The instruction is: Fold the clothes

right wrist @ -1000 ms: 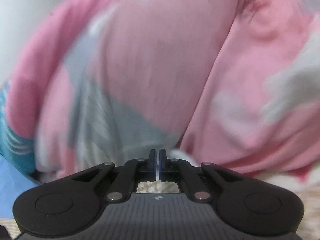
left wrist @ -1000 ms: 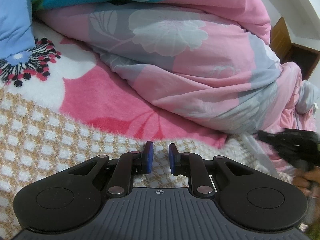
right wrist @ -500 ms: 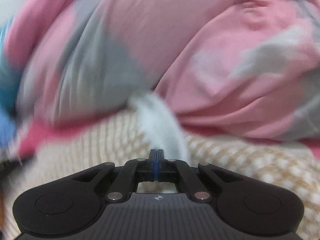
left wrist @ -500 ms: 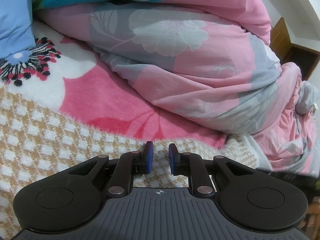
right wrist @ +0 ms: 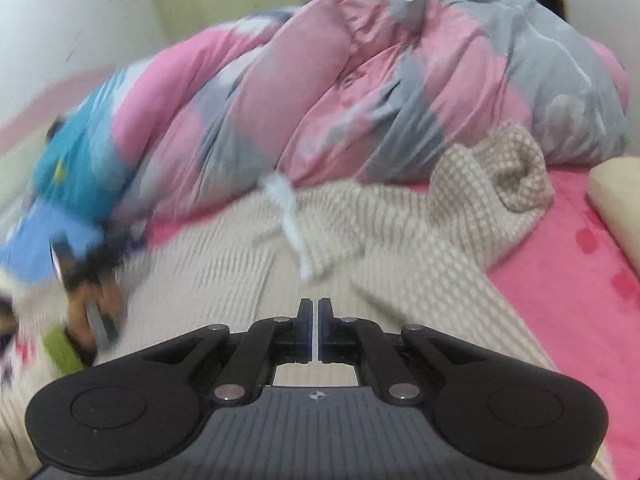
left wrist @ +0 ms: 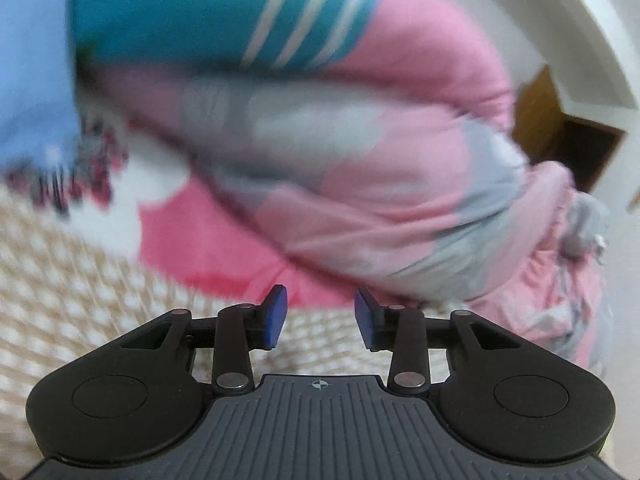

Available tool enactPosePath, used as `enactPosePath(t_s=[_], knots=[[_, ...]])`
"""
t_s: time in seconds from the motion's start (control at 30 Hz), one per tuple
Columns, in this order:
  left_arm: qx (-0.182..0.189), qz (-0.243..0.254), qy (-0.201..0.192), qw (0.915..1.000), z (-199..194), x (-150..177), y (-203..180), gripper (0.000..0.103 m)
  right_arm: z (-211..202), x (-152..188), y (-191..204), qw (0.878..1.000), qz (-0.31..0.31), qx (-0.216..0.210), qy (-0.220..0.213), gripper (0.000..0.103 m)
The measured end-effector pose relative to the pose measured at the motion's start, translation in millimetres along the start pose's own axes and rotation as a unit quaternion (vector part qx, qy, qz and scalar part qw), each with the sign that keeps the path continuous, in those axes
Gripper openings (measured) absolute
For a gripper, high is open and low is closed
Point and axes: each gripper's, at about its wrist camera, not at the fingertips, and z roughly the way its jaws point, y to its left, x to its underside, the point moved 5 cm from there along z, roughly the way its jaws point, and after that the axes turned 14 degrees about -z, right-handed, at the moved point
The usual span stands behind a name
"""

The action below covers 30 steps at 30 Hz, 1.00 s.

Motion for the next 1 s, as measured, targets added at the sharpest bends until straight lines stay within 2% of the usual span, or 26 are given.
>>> enactPosePath(t_s=[0.03,0.13,0.23,0.27,0.33,0.53,0.63,0.67,0.7,0.8,0.83,0.87,0.93,1.0], knots=[[-0.003,0.021,0.008,0.9998,-11,3,-8,0.040,3,2,9,1.000,-0.018,-0.012,0.002,0.000],[-0.005,0.090,0.068,0.9935,-35,31,-31,0.041,37,5,48,0.995,-0.078,-0.068,-0.008,0.000],[-0.031,0.180,0.116,0.9763,-52,77,-42,0.041,89,8,95,0.982,-0.132,-0.134,-0.024,0.000],[-0.041,0.204,0.123,0.9703,-55,91,-42,0.041,100,10,101,0.980,-0.137,-0.144,-0.027,0.000],[-0.063,0.230,0.136,0.9616,-57,114,-36,0.041,103,18,90,0.983,-0.121,-0.135,-0.027,0.000],[-0.064,0.207,0.125,0.9682,-59,120,-27,0.041,110,41,54,0.992,-0.070,-0.105,-0.024,0.000],[-0.069,0.216,0.120,0.9665,-61,125,-29,0.043,113,52,35,0.995,-0.045,-0.091,-0.023,0.001],[-0.070,0.223,0.117,0.9653,-61,126,-30,0.044,109,56,33,0.994,-0.038,-0.100,-0.027,0.002],[-0.072,0.227,0.115,0.9644,-61,127,-31,0.044,97,61,39,0.991,-0.039,-0.127,-0.035,0.002],[-0.077,0.235,0.110,0.9626,-60,129,-32,0.045,68,87,71,0.976,-0.087,-0.192,-0.049,0.003],[-0.077,0.237,0.109,0.9624,-60,130,-32,0.045,66,99,77,0.974,-0.101,-0.200,-0.043,0.006],[-0.077,0.237,0.108,0.9625,-60,130,-32,0.045,69,109,77,0.975,-0.109,-0.190,-0.032,0.014],[-0.077,0.235,0.108,0.9629,-60,129,-32,0.045,71,126,72,0.978,-0.109,-0.175,-0.017,0.013],[-0.081,0.236,0.109,0.9622,-60,128,-34,0.046,57,128,52,0.983,-0.062,-0.168,-0.028,0.014]])
